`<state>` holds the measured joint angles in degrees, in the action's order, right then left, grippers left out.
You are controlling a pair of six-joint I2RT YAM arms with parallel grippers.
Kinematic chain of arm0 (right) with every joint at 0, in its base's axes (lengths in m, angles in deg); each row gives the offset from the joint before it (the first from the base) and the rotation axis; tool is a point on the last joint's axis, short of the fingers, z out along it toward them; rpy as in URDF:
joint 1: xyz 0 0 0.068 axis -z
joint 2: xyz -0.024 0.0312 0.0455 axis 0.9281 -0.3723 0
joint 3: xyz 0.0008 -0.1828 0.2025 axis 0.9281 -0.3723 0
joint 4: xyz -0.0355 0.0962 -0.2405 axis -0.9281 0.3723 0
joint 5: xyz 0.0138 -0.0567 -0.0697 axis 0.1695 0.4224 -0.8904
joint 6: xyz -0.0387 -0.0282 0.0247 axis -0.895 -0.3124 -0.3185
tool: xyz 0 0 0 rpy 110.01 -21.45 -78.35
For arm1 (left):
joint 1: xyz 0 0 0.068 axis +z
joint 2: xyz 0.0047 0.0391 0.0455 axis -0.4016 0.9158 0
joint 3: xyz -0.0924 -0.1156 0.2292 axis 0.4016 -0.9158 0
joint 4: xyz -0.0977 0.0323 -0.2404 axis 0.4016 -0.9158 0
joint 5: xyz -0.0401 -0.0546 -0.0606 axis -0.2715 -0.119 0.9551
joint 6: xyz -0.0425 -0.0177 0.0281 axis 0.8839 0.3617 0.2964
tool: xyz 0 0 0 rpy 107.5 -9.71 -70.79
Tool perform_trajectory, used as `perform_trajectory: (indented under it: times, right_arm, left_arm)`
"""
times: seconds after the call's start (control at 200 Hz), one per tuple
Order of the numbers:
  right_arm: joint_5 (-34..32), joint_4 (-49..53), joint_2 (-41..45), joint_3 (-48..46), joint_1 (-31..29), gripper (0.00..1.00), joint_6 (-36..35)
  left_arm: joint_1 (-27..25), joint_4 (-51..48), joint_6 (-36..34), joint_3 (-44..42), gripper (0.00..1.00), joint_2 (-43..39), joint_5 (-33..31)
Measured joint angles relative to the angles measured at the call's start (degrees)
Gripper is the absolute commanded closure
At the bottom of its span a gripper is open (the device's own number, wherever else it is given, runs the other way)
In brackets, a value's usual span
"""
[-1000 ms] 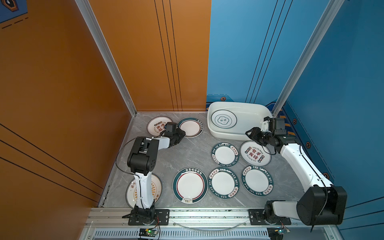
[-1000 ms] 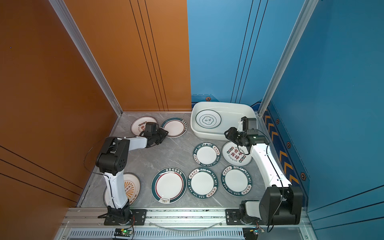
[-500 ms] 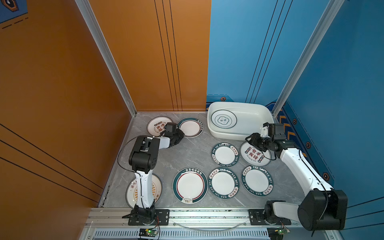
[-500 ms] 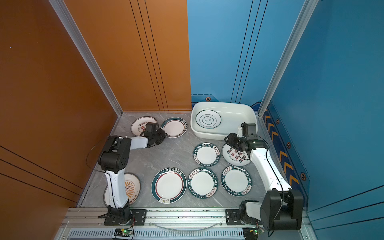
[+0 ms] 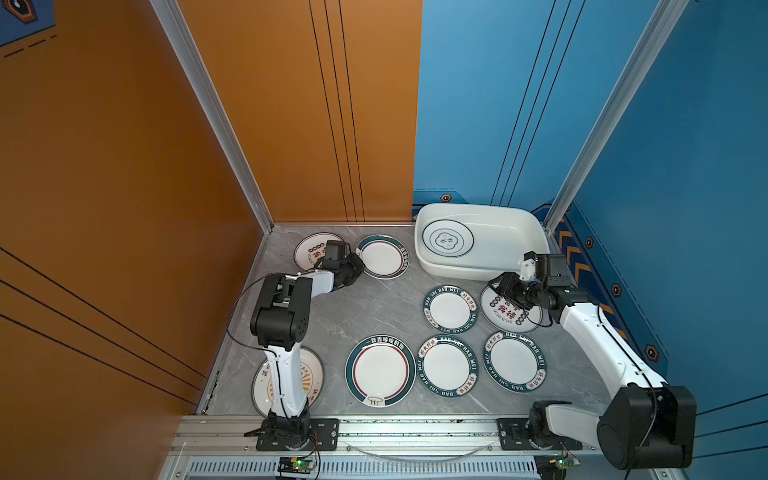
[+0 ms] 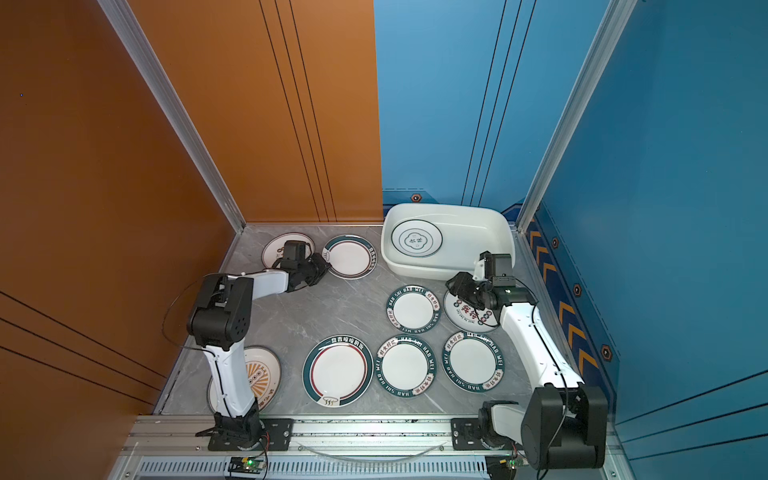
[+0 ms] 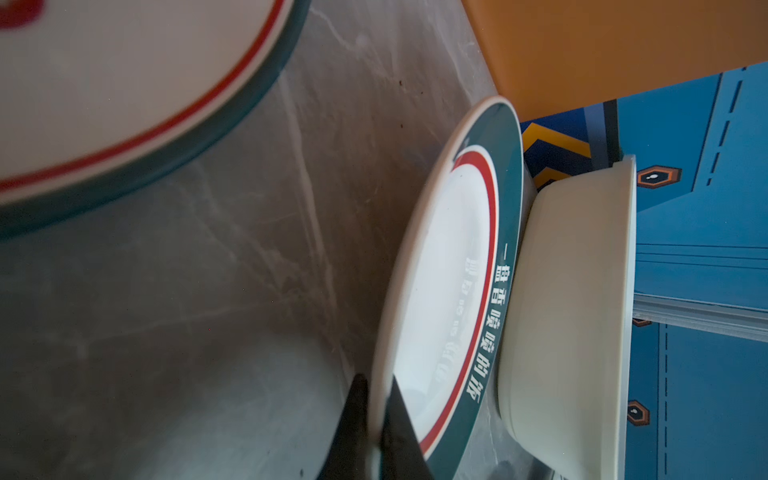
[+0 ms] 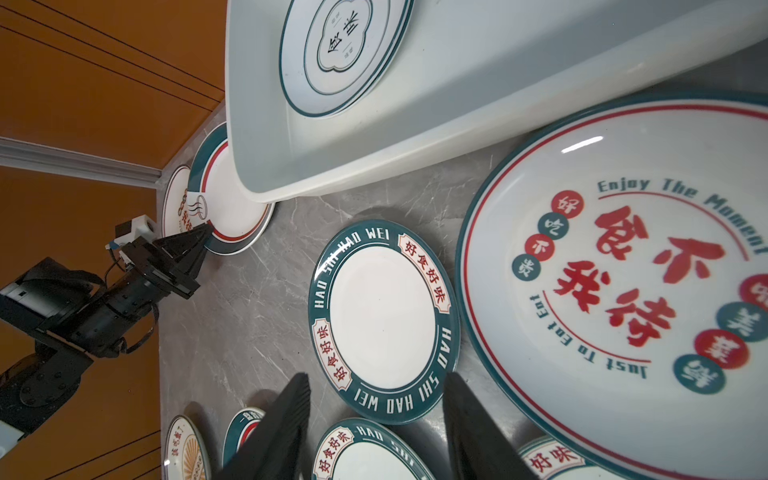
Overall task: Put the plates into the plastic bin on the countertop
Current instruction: 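Pinch the red-striped steam-logo plate rim with the left gripper and tilt it up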
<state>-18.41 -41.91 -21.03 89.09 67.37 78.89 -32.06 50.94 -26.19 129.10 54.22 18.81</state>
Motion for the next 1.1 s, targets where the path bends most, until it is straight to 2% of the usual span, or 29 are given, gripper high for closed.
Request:
perform_trajectory:
  times: [0.105,0.215,0.26,0.42,0.821,1.101]
  right_arm:
    - [4.83,-3.1,-0.04,-0.87,0.0,0.29,0.81]
    - [10.05,-7.13,-0.98,-1.09,-0.31,0.26,2.29]
    - [11.78,-8.76,-1.66,-1.09,-0.68,0.21,3.08]
    - [15.85,-12.59,-3.96,-1.09,-3.13,0.18,4.28]
    - [19.76,-16.85,-13.68,1.44,-12.26,0.17,4.66]
    - [20.72,-19.76,-17.4,3.48,-18.69,0.19,4.68]
  left_arm:
    - [0.7,-3.98,-2.51,-2.21,1.0,-3.58,1.38]
    - [1.57,-7.37,-4.5,-5.9,1.0,-7.98,3.17]
    - [1.77,-8.68,-5.18,-7.48,1.0,-9.84,3.91]
    - [2.08,-11.65,-6.99,-13.16,1.0,-17.99,7.19]
    - [0.17,-18.4,-9.31,-18.84,1.0,-39.52,16.46]
    - [-2.82,-24.55,-11.72,-18.84,1.0,-42.8,19.61]
